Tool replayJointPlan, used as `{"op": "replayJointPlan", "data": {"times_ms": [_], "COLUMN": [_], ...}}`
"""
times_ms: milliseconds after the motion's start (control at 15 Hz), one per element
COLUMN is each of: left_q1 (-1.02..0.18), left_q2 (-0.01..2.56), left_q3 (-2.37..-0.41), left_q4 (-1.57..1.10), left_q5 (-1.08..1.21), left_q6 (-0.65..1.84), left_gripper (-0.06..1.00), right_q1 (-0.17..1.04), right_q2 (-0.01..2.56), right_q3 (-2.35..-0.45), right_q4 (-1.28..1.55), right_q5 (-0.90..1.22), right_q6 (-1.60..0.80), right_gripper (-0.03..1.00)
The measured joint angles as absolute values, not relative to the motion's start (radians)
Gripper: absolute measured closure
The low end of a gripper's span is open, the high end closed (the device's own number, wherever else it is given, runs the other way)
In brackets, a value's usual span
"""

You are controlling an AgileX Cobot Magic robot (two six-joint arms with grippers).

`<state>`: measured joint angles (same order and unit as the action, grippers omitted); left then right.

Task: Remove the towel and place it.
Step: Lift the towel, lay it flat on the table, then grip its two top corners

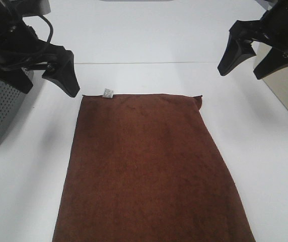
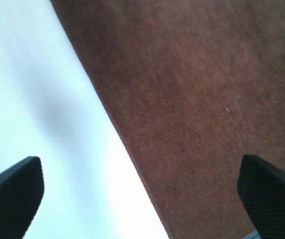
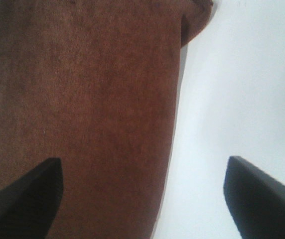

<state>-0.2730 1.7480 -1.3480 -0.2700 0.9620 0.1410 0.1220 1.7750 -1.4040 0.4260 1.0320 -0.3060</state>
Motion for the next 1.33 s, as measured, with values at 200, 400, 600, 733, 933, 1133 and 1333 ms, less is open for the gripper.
{"op": "replayJointPlan", "data": {"times_ms": [200, 400, 600, 733, 933, 1133, 1333], "left_q1": [-0.213, -0.206, -0.206, -0.206, -0.206, -0.206, -0.195], "left_q2": [1.857, 1.995, 2.136, 2.21, 2.305, 2.363, 2.426], "left_q3": [-1.423, -1.547, -1.68, -1.741, -1.836, -1.897, -1.948], "left_q4": [-0.296, -0.303, -0.313, -0.321, -0.343, -0.347, -0.35], "left_q5": [0.946, 0.946, 0.947, 0.949, 0.954, 0.964, 0.968], "left_q6": [0.166, 0.183, 0.185, 0.185, 0.187, 0.188, 0.188], "left_gripper": [-0.04, -0.04, -0.04, -0.04, -0.04, -0.04, -0.04], "right_q1": [0.099, 0.027, 0.01, 0.01, -0.005, -0.009, -0.009], "right_q2": [1.958, 2.06, 2.16, 2.245, 2.363, 2.423, 2.461], "right_q3": [-1.553, -1.574, -1.642, -1.735, -1.868, -1.921, -1.924], "right_q4": [0.488, 0.601, 0.612, 0.615, 0.617, 0.617, 0.611], "right_q5": [1.111, 1.079, 1.054, 1.058, 1.096, 1.118, 1.11], "right_q6": [-0.377, -0.445, -0.468, -0.472, -0.462, -0.441, -0.44], "right_gripper": [0.13, 0.14, 0.14, 0.14, 0.14, 0.14, 0.1]}}
